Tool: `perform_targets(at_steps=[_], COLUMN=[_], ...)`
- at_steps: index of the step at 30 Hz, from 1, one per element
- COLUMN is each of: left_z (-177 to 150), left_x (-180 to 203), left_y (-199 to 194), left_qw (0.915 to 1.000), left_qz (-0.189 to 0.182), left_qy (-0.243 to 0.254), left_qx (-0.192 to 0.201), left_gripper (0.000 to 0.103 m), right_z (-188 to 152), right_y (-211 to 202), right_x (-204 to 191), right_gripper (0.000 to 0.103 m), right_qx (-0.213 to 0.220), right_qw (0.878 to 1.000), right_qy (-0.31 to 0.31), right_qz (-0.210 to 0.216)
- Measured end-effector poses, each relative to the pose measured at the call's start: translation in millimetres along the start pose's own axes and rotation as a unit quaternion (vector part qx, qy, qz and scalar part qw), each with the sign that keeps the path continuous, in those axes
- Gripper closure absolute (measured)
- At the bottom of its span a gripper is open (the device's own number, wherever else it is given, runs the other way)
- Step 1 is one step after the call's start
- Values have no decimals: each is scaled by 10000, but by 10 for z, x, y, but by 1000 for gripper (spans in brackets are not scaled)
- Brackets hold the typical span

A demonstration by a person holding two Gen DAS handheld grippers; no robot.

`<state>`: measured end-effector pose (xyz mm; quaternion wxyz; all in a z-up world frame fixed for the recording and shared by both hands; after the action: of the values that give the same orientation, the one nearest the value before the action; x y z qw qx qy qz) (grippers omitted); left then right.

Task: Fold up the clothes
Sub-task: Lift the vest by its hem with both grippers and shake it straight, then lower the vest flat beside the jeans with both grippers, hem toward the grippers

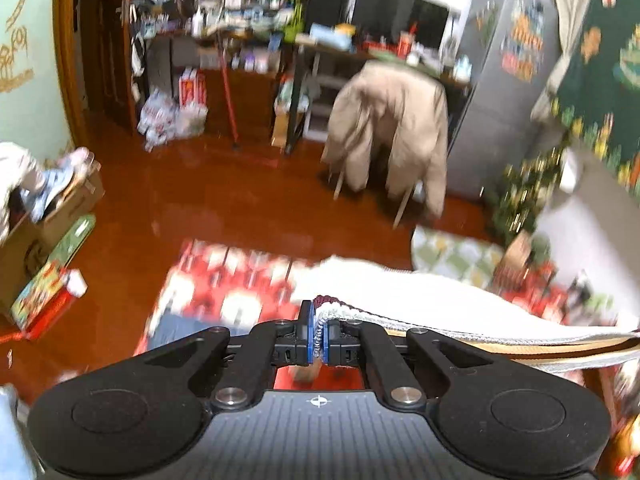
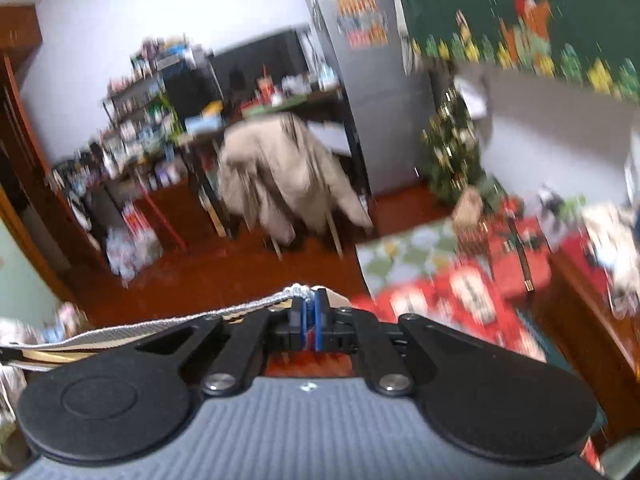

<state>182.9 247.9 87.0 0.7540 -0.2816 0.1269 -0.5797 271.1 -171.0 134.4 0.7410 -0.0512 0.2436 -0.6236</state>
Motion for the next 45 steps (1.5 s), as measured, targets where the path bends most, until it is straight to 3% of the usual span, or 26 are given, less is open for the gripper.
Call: perform_targets(at_steps=[4,8,11,18,21,31,37,40,45], left_z=[-954,-1661,-1979,-2384,-2542,-2575,-2526,-2472,-2363], left_x=[-173,-313,-373,-340,-380,-540,-693,-830,-1100], left_y=[-40,106,286,514,626,630,396,224,126], left_qw=[9990,9953,9915,9813,9759,9676,9713,9757,9755], left_qz=[-39,163,260,498,472,313,93,-107,-251], left_qy=[15,227,300,760,681,280,-42,-412,-1271], left_qx=[-440,-931,-1241,-1700,-2020,-2490,-2378,-2150,-1776], left_gripper=[99,98,98,98,98,72,68,69,64], right_z=[-994,-1836,-2325,-3135,-3268,-3378,-3209,-3132,-3004], right_y=[-311,-471,-423,-205,-159,-195,-318,-442,-588], right_x=[301,522,675,864,856,964,1038,1062,1057], right_gripper=[100,100,100,100,100,97,84,74,71], right_qx=[-302,-655,-1105,-1928,-2094,-2214,-2149,-2008,-1694], right_qw=[9993,9972,9924,9775,9735,9719,9714,9731,9784], right_qy=[181,105,99,8,-23,471,858,1013,1123], right_qz=[-103,-334,-541,-853,-916,-646,-538,-503,-367])
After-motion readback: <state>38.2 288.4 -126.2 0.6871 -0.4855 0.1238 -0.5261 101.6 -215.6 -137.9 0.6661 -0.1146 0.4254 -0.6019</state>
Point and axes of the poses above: each gripper's, at about its wrist camera, not at the fingertips, and y roughly the way its jaws point, x to its right, z to its top, the point moved 3 cm from there along y, roughly the way its jaws point, and after that the axes turned 12 degrees about x, right-handed, at the moved point
